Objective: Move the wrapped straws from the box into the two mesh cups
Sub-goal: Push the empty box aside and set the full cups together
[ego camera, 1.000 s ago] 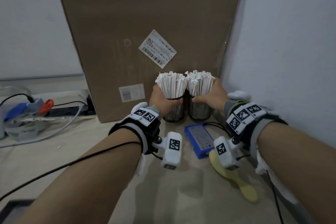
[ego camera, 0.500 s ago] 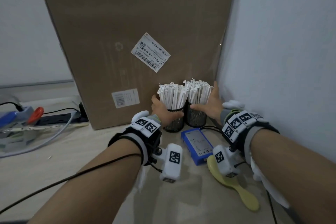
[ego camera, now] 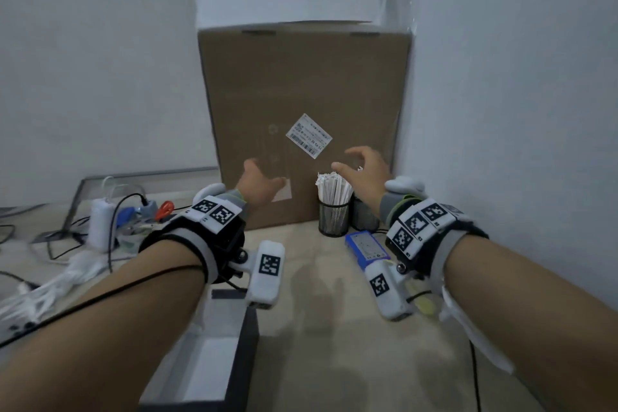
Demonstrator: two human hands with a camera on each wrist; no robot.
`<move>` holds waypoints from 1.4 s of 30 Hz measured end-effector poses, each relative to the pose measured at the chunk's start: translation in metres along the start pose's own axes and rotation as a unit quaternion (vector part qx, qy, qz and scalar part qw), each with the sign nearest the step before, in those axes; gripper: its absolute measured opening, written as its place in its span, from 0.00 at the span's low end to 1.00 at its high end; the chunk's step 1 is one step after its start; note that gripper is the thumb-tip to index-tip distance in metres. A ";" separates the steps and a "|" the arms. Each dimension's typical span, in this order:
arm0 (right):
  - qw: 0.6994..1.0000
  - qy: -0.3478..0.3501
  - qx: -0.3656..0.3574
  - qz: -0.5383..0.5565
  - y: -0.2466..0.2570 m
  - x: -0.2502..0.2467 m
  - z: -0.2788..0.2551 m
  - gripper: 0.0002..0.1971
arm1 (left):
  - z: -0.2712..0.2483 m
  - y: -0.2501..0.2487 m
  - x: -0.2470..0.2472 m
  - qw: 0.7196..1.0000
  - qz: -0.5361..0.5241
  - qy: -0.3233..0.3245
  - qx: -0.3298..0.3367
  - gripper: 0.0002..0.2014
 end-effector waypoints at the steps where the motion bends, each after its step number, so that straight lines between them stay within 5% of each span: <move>1: 1.000 0.000 -0.008 0.007 0.012 0.002 -0.008 0.18 | -0.011 0.001 -0.012 1.000 0.011 -0.007 0.005 0.36; 7: 0.998 0.060 -0.012 -0.009 0.066 0.024 -0.091 0.13 | -0.100 0.046 -0.080 0.997 0.075 0.004 -0.027 0.11; 11: 0.993 0.112 0.025 -0.035 0.075 0.040 -0.142 0.20 | -0.160 0.090 -0.109 0.975 0.192 0.016 -0.115 0.15; 14: 0.983 0.161 0.084 -0.038 0.069 0.052 -0.169 0.21 | -0.192 0.123 -0.117 0.970 0.149 0.038 -0.189 0.23; 18: 0.949 0.245 0.196 0.003 0.062 0.068 -0.201 0.23 | -0.223 0.139 -0.107 0.967 0.051 0.093 -0.233 0.11; 21: 0.935 0.281 0.216 0.024 0.065 0.077 -0.222 0.24 | -0.231 0.147 -0.100 0.971 0.112 0.084 -0.195 0.08; 24: 0.924 0.305 0.228 0.042 0.062 0.086 -0.232 0.21 | -0.225 0.152 -0.094 0.971 0.129 0.077 -0.185 0.18; 26: 0.927 0.304 0.217 0.019 0.058 0.092 -0.231 0.19 | -0.224 0.149 -0.093 0.962 0.176 0.080 -0.191 0.19; 30: 0.941 0.289 0.161 -0.073 0.050 0.093 -0.214 0.05 | -0.214 0.133 -0.082 0.923 0.358 0.108 -0.089 0.24; 35: 0.950 0.262 0.124 -0.118 0.033 0.090 -0.162 0.15 | -0.171 0.115 -0.063 0.930 0.343 0.105 -0.081 0.23; 38: 0.950 0.272 0.114 -0.104 0.021 0.089 -0.126 0.10 | -0.135 0.103 -0.049 0.910 0.392 0.123 -0.057 0.21; 42: 0.948 0.264 0.097 -0.147 -0.006 0.095 -0.072 0.10 | -0.076 0.091 -0.027 0.848 0.509 0.145 0.036 0.21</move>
Point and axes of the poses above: each hand's wrist, its own z-axis towards the middle knuckle, its own x-axis out of the palm, y = z × x, the point moved 2 cm from there along z, towards the middle knuckle, and after that the axes turned 4 degrees about -x, right-handed, at the moved point
